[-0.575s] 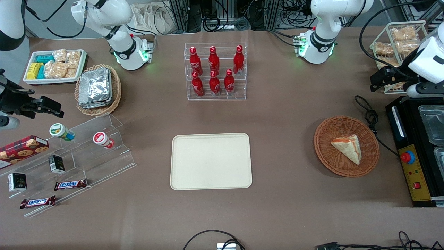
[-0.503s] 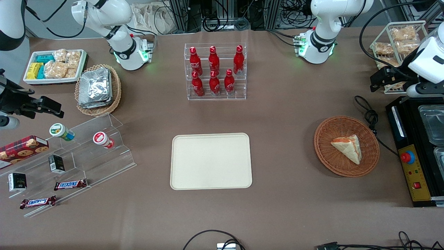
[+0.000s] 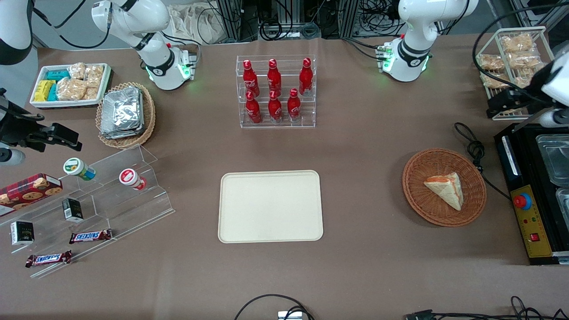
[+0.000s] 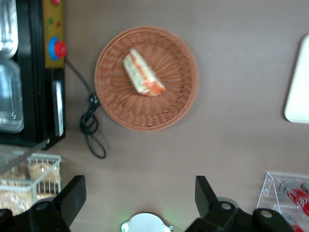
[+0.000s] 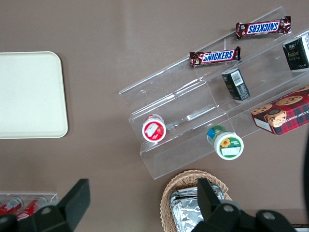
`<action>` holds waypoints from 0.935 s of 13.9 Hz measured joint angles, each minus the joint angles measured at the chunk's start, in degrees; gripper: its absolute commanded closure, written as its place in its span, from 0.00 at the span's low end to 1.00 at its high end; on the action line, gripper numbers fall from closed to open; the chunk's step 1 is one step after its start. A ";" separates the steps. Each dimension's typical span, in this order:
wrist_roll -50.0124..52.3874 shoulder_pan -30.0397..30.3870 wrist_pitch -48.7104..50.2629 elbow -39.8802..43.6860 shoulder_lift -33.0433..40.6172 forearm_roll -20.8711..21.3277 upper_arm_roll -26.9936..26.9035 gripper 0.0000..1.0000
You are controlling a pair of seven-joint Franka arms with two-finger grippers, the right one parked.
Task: Place sandwich from basket to tray
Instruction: 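Move the left gripper over the wicker basket above the wrapped sandwich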
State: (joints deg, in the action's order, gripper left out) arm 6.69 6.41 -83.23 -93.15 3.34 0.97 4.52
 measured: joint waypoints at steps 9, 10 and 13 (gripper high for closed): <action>26.24 2.12 -17.61 -17.94 0.76 0.00 0.55 0.00; 28.40 2.13 -21.38 -21.42 1.41 0.00 0.54 0.00; 31.97 2.18 -32.13 -30.96 2.80 0.00 0.39 0.00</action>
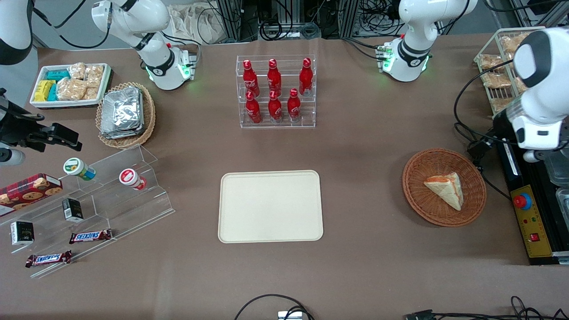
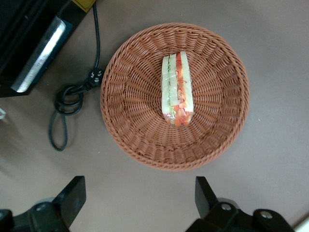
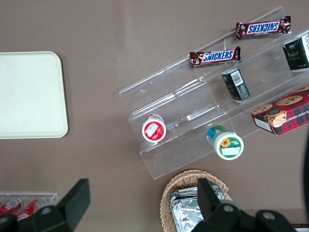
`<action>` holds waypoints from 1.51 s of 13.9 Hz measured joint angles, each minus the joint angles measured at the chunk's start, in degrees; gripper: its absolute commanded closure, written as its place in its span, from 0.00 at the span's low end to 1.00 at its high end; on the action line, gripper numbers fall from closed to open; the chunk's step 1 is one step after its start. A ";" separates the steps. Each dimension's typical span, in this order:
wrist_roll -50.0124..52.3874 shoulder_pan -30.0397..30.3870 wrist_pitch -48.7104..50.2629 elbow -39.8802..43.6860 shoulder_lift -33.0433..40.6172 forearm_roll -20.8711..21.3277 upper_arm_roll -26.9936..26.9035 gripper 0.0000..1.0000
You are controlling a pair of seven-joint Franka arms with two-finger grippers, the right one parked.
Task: Place sandwich from basket to tray
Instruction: 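Move the left gripper over the wicker basket above the wrapped sandwich, then lower the left gripper and close it on the wrapped sandwich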
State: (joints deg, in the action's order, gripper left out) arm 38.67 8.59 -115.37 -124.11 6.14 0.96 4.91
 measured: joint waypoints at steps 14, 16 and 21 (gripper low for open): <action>11.07 -0.21 -26.89 -7.76 -11.72 -0.01 0.02 0.00; 11.71 -0.21 -28.65 -7.76 -13.34 -0.01 0.02 0.00; 12.88 -0.21 -32.13 -7.76 -16.32 -0.01 0.03 0.00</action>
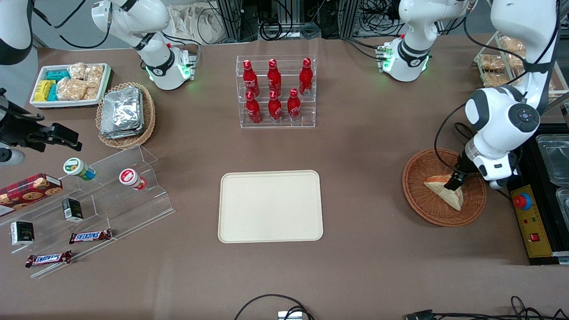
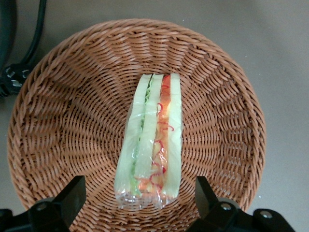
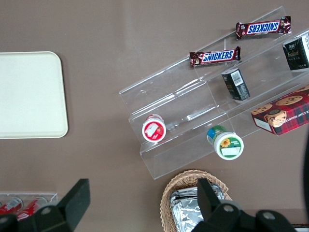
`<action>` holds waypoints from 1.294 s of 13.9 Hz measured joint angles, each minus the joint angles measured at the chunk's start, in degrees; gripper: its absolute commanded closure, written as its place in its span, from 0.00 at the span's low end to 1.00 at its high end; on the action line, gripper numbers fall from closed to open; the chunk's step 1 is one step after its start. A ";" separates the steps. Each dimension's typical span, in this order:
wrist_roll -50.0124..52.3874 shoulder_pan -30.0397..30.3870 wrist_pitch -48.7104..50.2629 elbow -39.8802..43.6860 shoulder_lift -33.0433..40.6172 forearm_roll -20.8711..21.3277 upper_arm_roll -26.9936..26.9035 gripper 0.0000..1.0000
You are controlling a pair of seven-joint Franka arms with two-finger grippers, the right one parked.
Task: Place sandwich from basket to tray
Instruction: 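Lower the left gripper and close it on the wrapped sandwich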
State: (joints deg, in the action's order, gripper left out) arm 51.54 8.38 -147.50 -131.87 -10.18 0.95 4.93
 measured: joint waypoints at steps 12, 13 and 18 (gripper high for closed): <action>0.27 -0.61 -3.21 0.23 -3.02 0.01 0.12 0.98; 0.23 -0.80 -3.20 0.27 -3.02 0.23 0.16 0.98; -1.24 -1.39 3.78 2.38 -1.30 5.64 0.49 0.98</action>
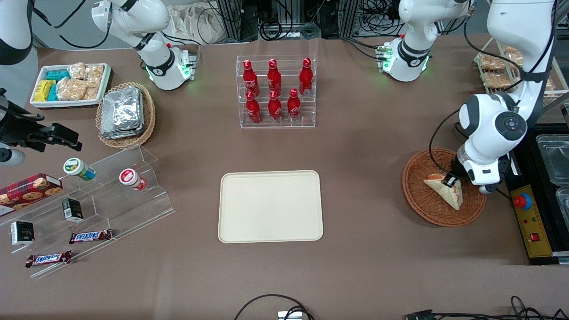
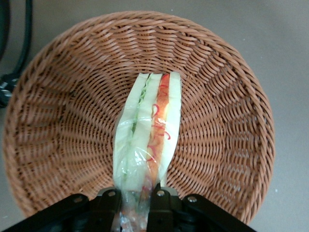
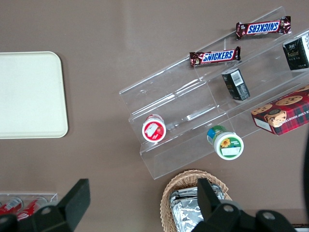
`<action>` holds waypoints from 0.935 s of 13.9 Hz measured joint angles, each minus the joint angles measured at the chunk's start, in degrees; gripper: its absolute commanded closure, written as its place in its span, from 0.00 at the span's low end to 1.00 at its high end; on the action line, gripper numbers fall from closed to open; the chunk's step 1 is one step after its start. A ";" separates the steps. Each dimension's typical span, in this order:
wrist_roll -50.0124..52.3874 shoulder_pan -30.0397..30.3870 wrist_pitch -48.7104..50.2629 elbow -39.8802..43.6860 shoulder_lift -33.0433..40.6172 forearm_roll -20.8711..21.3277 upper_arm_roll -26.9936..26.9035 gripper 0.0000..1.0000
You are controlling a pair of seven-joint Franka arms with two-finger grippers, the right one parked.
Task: Place sandwich from basket to tray
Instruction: 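Lower the left gripper and close it on the wrapped sandwich, then lift the sandwich out of the basket with the left gripper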
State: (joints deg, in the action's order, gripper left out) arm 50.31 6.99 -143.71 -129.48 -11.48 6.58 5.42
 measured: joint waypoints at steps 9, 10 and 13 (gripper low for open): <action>-16.23 -1.88 15.60 7.05 7.65 0.14 7.68 0.98; -16.23 -2.05 16.48 8.28 7.65 0.12 9.50 0.99; -16.23 -2.30 17.77 10.97 7.61 0.08 14.37 0.99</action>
State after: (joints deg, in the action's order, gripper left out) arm 34.07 4.68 -125.95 -118.51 -3.86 6.66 19.79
